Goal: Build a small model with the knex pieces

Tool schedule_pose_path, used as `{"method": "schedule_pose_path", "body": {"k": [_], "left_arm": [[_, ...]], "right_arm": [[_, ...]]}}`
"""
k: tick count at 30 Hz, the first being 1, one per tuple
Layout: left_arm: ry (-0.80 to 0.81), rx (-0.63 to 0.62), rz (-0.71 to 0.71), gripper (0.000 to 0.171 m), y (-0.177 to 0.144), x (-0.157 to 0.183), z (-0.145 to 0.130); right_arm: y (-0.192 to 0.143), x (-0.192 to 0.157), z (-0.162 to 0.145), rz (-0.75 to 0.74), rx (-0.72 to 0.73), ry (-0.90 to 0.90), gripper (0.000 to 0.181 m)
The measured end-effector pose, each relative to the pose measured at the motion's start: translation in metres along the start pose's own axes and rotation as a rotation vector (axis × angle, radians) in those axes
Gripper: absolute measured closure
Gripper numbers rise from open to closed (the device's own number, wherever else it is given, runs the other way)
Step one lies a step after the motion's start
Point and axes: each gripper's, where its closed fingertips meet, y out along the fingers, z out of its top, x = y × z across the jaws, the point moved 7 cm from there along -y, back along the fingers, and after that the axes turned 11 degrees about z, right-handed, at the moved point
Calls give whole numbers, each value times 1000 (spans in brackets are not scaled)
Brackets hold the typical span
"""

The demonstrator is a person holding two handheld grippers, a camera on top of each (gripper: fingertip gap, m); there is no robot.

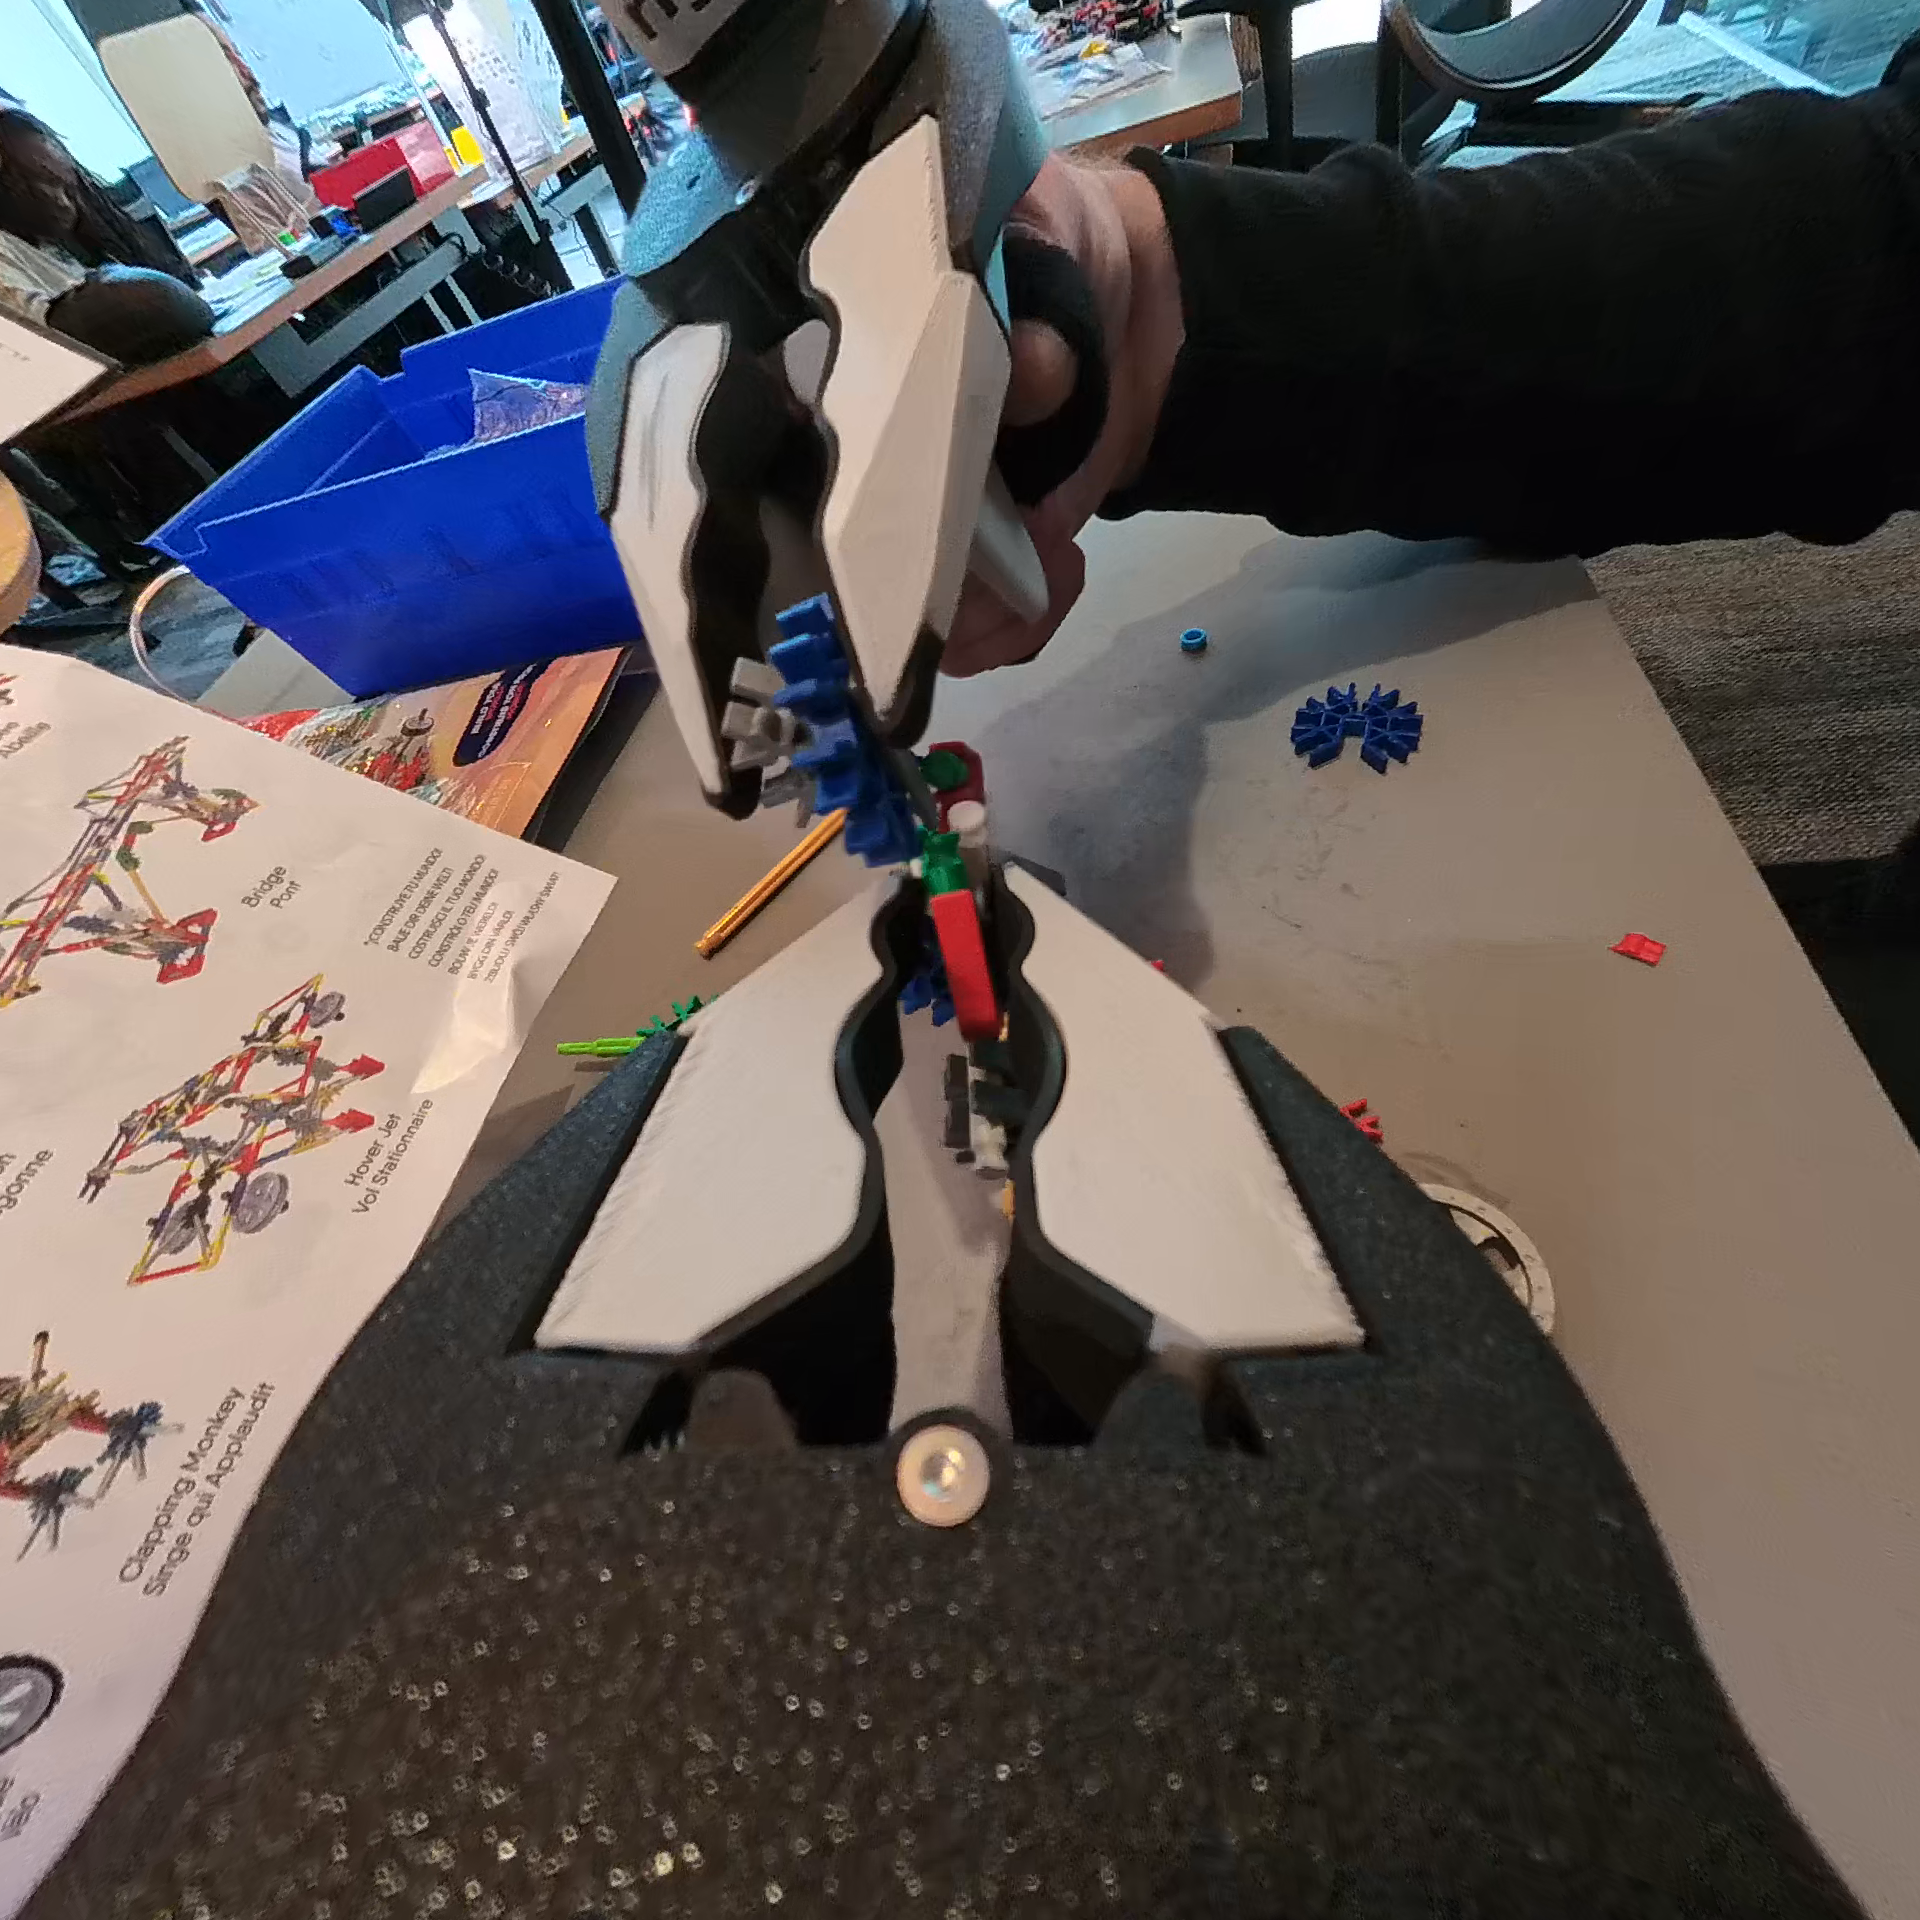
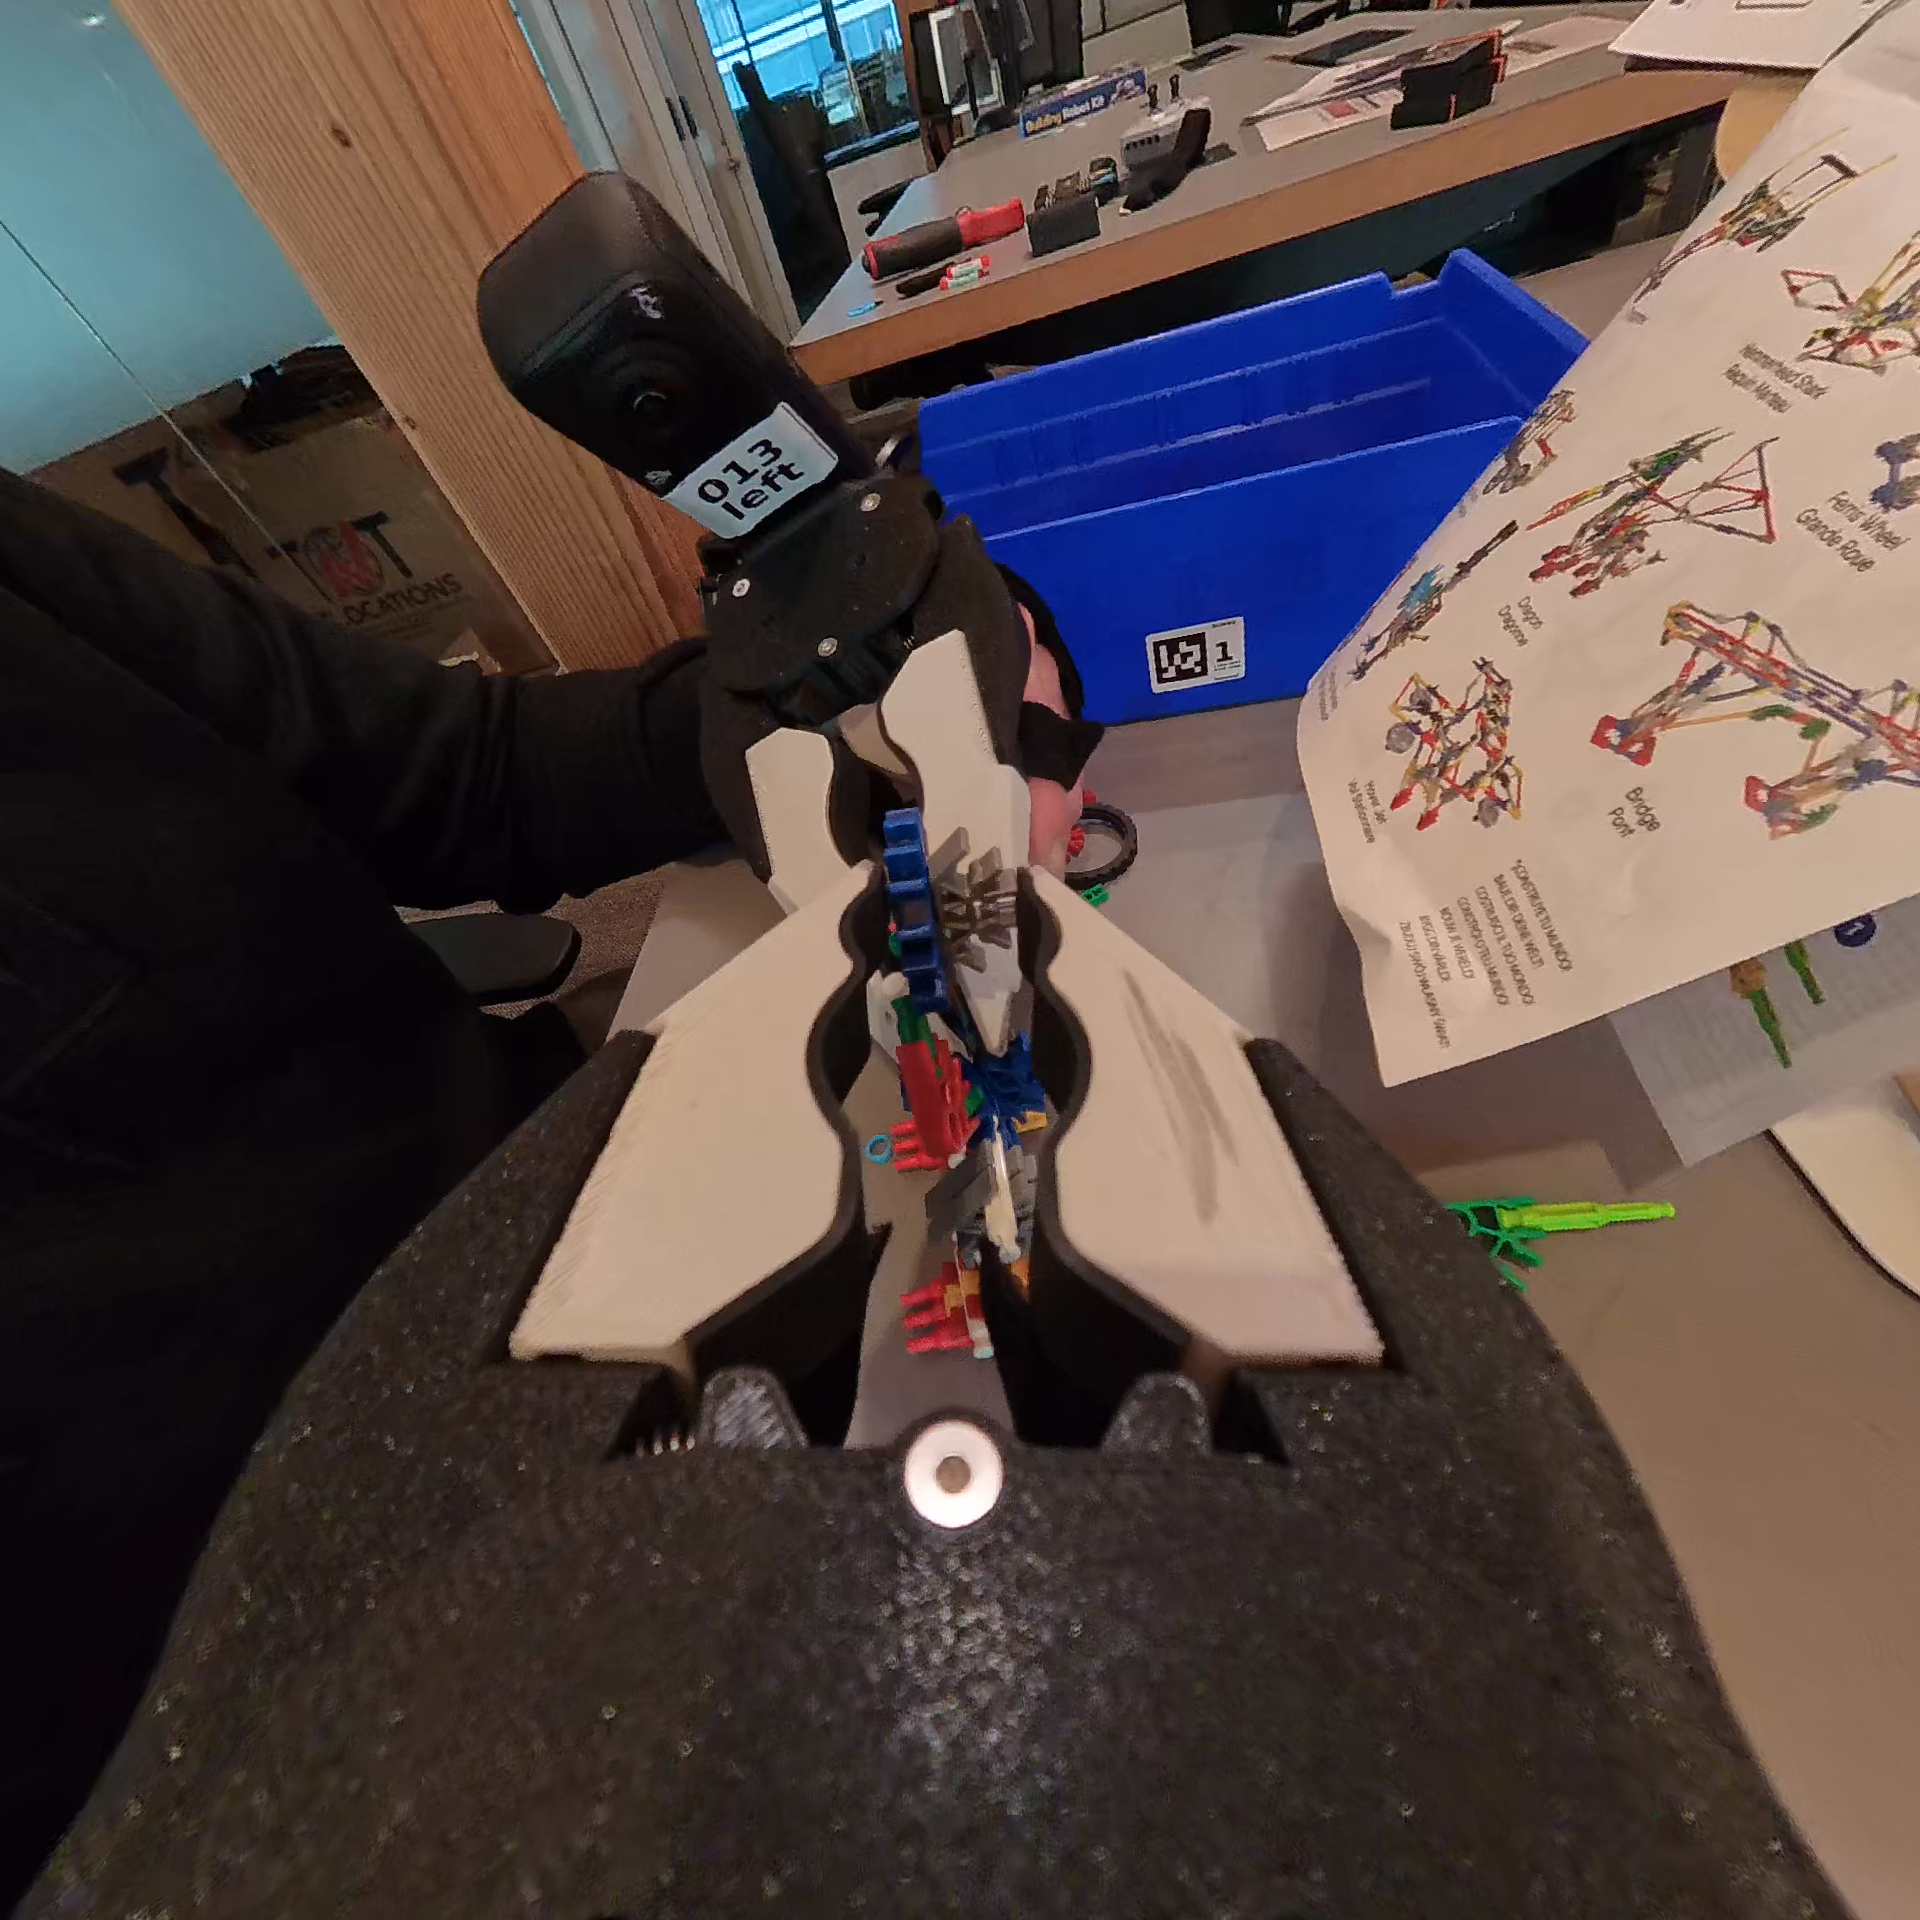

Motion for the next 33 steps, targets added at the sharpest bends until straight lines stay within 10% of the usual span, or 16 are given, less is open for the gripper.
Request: {"method": "schedule_pose_path", "body": {"k": [33], "left_arm": [[-73,34,-45,166,5,0,-2]], "right_arm": [[-3,-8,1,-40,-19,-110,157]]}}
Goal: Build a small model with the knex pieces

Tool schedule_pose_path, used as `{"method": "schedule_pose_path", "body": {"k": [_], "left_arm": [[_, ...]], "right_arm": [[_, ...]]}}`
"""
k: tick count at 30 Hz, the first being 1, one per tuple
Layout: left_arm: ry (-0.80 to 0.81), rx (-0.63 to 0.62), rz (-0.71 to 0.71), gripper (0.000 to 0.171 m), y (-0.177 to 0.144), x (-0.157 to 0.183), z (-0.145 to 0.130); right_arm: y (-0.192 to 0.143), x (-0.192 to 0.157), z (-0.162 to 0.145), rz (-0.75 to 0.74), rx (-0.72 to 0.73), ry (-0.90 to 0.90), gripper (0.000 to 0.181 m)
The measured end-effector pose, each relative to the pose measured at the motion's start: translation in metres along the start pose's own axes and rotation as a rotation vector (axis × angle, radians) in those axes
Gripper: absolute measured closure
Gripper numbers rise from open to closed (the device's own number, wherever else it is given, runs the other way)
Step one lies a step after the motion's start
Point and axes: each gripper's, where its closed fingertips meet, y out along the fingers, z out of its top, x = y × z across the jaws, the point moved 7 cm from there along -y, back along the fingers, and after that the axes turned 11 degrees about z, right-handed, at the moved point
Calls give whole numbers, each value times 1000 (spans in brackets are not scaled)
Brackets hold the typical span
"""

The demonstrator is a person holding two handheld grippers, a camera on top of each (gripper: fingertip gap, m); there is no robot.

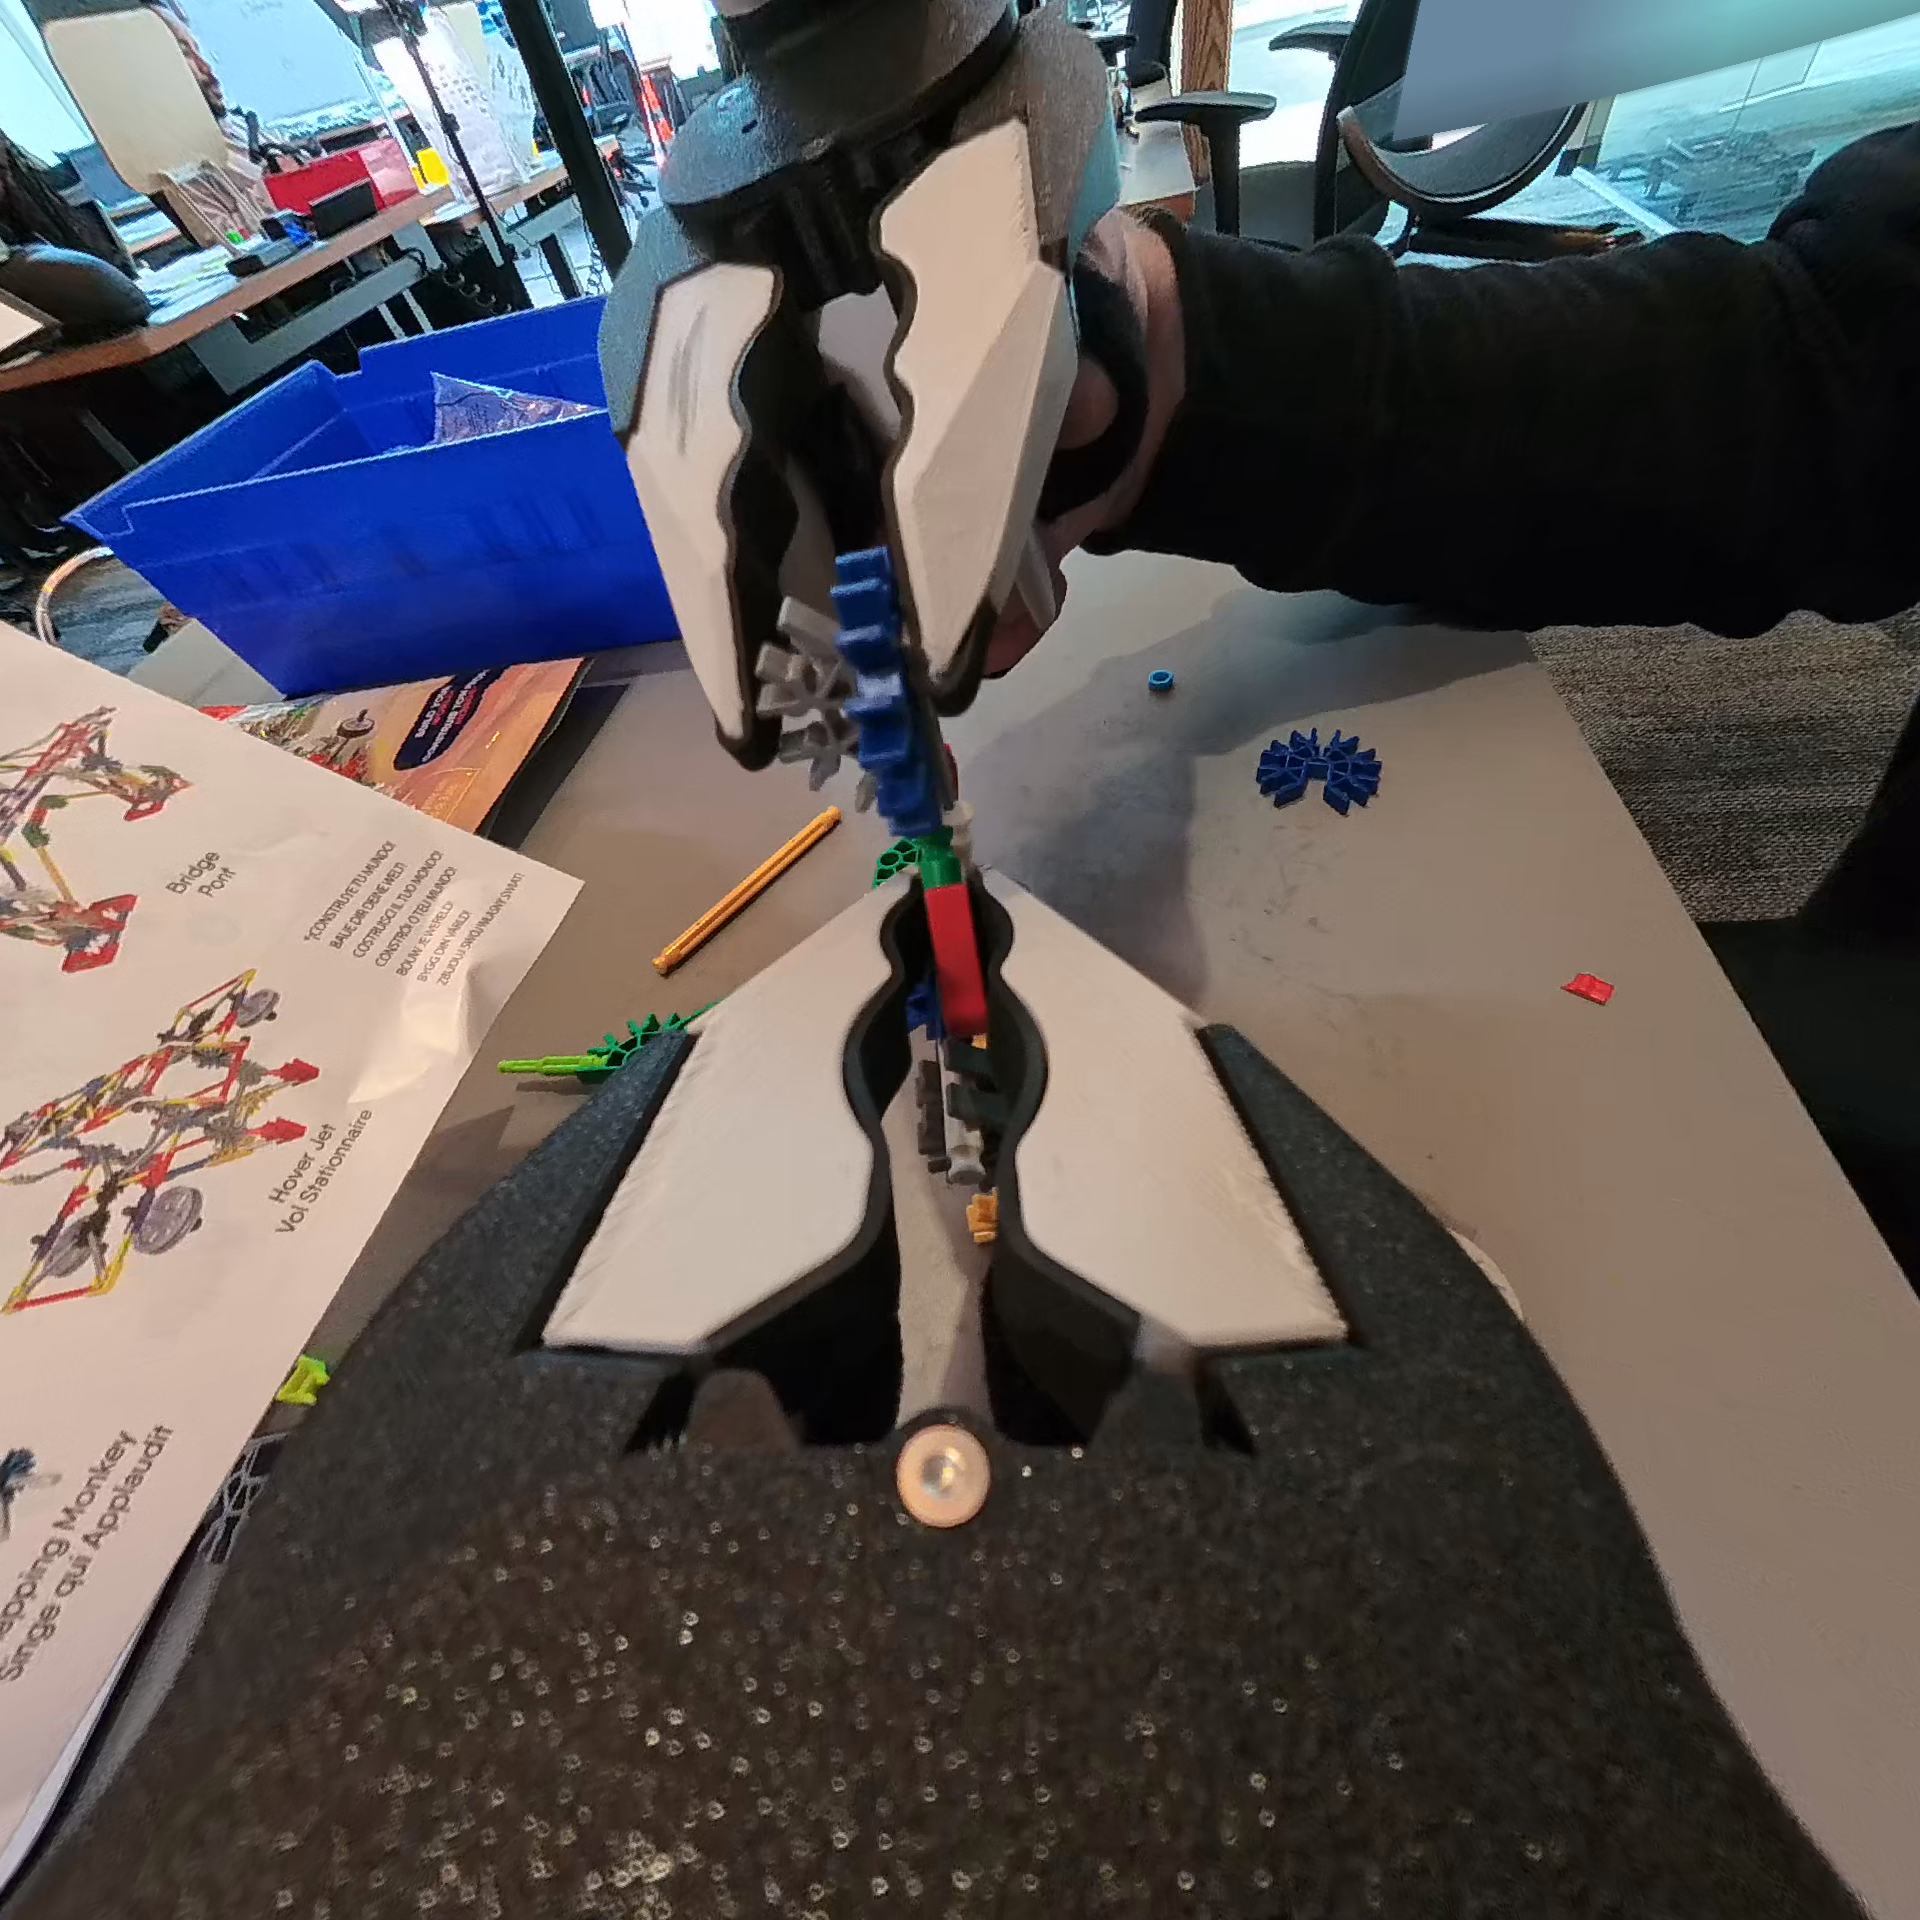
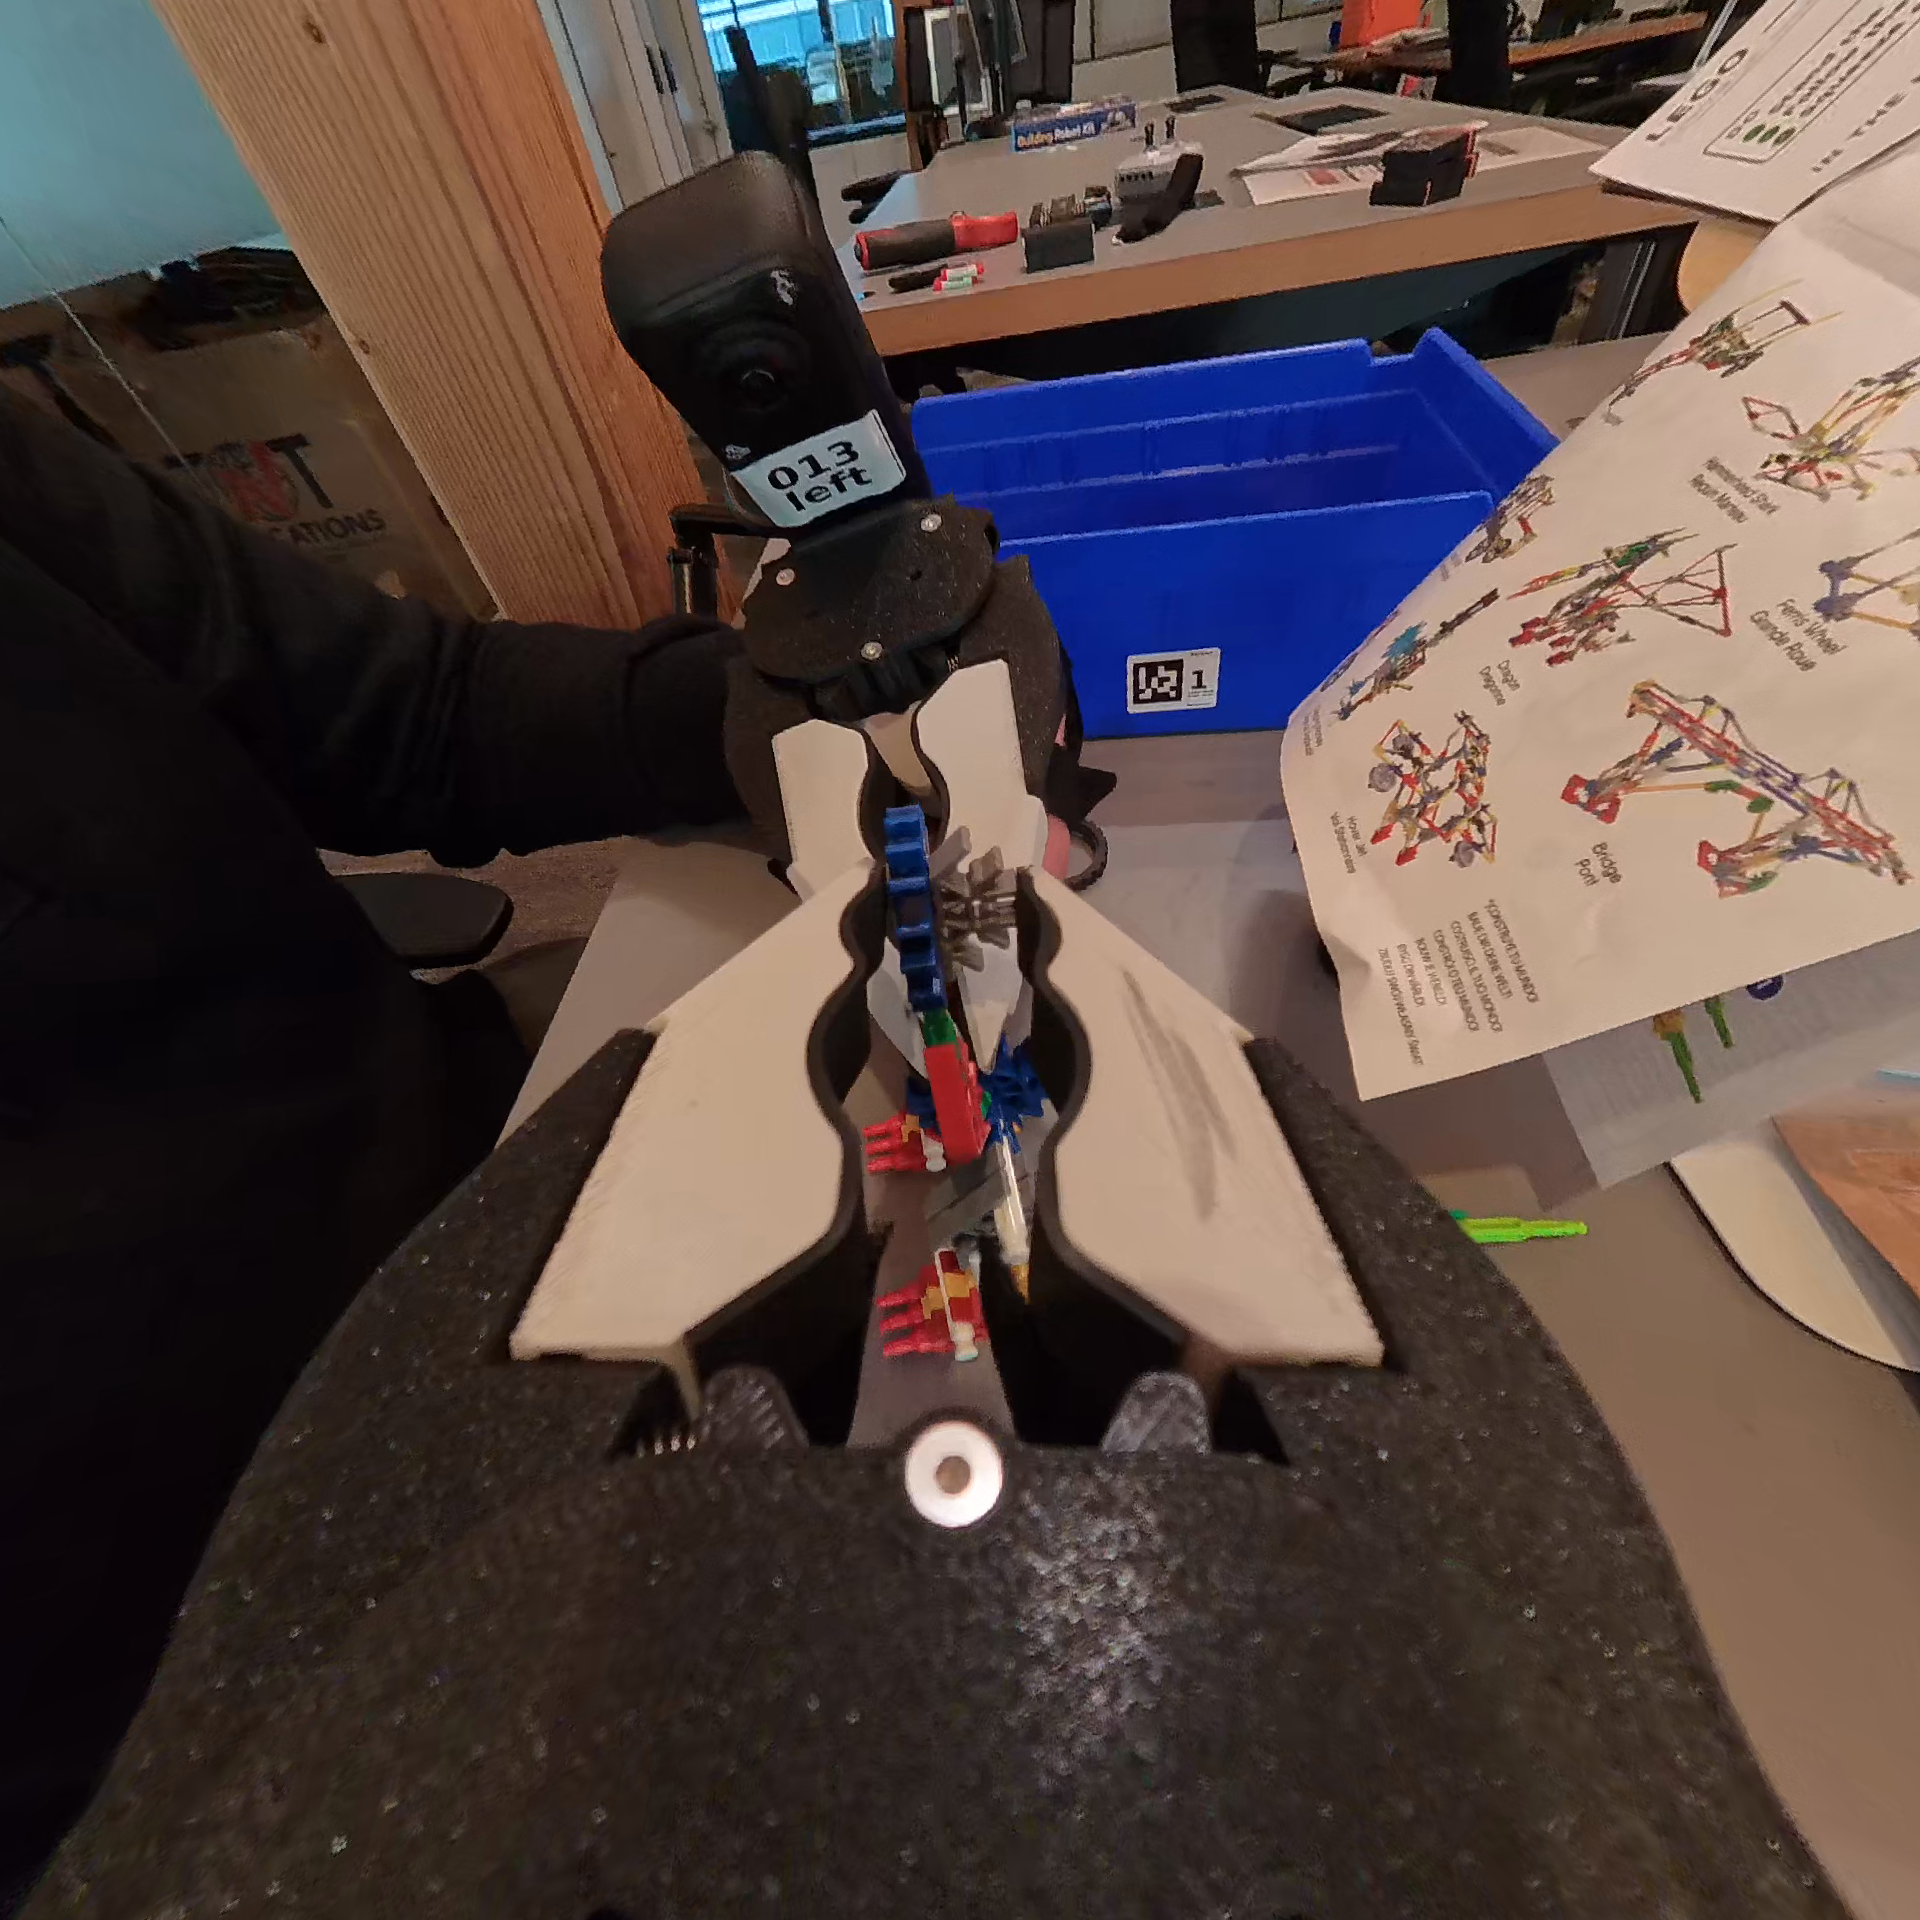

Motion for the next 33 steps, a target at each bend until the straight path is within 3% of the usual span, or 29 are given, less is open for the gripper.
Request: {"method": "schedule_pose_path", "body": {"k": [9,28,33], "left_arm": [[-25,5,-2,166,1,-2,0],[-60,16,-21,166,1,-4,-2],[-50,18,-20,165,2,-4,-2]], "right_arm": [[2,-1,-1,23,-10,34,158],[3,-10,0,-71,-113,-147,158],[2,-9,0,-55,-113,-119,158]]}}
